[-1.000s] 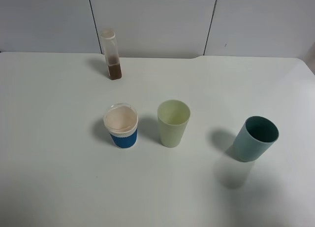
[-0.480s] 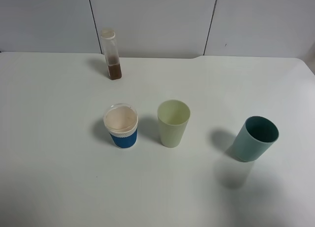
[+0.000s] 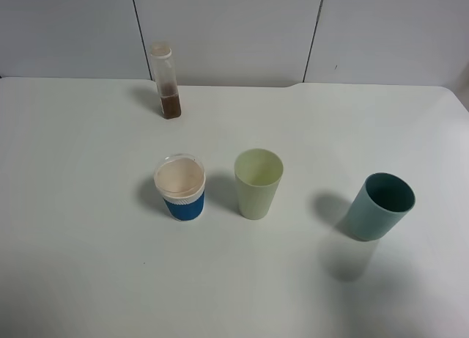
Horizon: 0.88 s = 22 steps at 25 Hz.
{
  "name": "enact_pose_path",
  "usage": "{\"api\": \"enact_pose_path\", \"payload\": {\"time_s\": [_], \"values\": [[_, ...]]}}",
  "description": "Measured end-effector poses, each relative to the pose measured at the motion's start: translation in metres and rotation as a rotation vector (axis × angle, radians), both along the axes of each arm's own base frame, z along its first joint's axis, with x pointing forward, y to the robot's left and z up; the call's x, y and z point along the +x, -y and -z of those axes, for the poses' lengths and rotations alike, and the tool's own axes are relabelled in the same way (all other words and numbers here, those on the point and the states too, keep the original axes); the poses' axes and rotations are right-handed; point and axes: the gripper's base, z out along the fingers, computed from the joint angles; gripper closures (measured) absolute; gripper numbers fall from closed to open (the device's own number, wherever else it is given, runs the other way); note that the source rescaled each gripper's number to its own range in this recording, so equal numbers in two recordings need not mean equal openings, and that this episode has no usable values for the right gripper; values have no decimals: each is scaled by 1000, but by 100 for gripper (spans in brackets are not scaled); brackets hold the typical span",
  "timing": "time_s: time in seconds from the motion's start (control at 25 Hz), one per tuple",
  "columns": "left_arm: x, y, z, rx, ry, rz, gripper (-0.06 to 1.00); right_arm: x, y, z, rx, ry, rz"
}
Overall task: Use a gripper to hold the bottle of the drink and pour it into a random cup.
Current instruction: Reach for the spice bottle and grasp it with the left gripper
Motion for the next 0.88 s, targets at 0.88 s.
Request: {"api": "enact_pose_path", "payload": {"time_s": [0.88], "values": [[101,9,13,-57,-294,99,2,0,0,0,0,0,0]]}}
